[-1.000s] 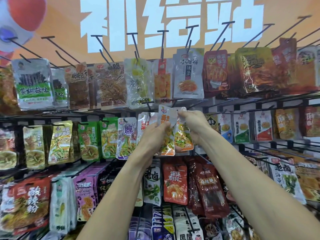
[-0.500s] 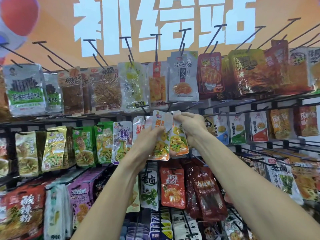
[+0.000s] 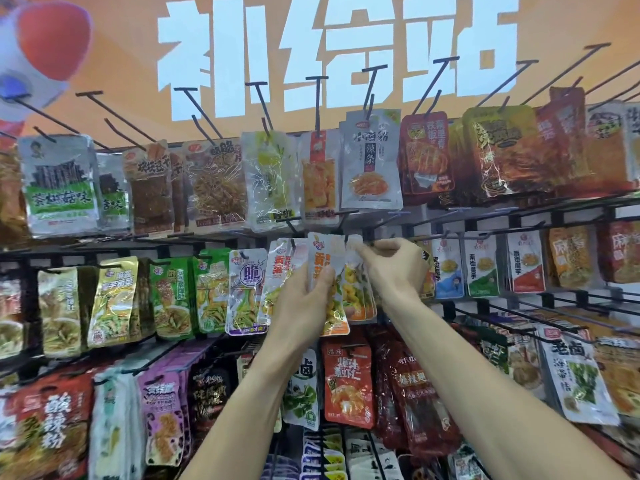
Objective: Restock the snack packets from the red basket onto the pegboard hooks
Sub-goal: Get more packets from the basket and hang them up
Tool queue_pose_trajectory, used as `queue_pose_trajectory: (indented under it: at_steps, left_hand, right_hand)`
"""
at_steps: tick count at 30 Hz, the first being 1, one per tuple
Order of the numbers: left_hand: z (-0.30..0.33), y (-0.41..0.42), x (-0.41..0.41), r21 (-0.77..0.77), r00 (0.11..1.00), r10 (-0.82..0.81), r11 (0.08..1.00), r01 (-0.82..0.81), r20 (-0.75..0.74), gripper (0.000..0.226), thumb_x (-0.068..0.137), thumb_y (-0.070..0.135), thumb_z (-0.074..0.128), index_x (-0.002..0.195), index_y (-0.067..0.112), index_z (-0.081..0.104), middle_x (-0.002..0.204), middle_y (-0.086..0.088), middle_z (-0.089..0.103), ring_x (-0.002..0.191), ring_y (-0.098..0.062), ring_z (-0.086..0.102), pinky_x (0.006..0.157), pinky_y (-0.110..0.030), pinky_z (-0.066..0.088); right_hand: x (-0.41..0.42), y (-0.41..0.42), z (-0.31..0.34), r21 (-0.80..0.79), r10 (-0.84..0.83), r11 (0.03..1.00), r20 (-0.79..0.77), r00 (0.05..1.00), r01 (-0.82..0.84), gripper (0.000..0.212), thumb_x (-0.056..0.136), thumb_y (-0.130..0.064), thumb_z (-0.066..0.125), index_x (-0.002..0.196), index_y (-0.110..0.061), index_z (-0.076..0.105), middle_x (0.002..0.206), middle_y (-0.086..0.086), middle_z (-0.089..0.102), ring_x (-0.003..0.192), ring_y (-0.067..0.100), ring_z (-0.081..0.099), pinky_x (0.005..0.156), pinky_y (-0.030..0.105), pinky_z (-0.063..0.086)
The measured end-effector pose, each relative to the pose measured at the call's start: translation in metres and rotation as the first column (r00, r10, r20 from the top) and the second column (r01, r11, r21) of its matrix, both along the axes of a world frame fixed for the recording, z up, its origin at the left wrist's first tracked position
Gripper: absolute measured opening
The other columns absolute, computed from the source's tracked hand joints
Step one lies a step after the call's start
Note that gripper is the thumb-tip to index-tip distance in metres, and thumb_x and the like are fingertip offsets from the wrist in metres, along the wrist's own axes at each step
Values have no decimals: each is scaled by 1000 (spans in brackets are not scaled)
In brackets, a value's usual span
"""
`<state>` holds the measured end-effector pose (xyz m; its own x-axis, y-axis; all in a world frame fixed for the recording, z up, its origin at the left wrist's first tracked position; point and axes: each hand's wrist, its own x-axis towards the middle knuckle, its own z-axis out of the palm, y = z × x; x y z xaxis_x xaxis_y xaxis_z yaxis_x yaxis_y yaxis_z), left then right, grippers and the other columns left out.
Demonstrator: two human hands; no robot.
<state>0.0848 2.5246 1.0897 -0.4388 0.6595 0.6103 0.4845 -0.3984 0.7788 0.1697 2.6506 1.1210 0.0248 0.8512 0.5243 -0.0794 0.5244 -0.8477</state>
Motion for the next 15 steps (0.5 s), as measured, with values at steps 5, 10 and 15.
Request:
queue_pose_trajectory:
  at_steps: [5,10,15]
  left_hand:
    - [-5,-3,9,38,998,-49,998,48,37,23,111,34,51,118,27,72,98,-1,82,84,-28,80,82,-51,65]
    - [-5,-5,21,-15,995,-58,998,60,83,24,107,34,58,101,17,73,66,9,73,57,-5,69,51,-19,51]
    - [1,-3,13,92,885,353,936,-341,-304,49,97,53,69,139,36,50,94,16,69,77,-3,73,73,-39,64]
  right_hand:
    - [22,-32,-24,69,433,901,-167,886,-427,24,91,-39,77,101,-17,76,90,-3,79,84,11,76,66,26,60]
    - [19,-27,-30,-52,546,819,-235,804,-571,26,89,-15,80,113,-7,73,101,10,80,89,26,78,71,46,65]
    - [12,-12,-23,-32,466,869,-282,839,-493,14,89,-8,80,102,-7,74,92,8,80,90,24,78,83,42,64]
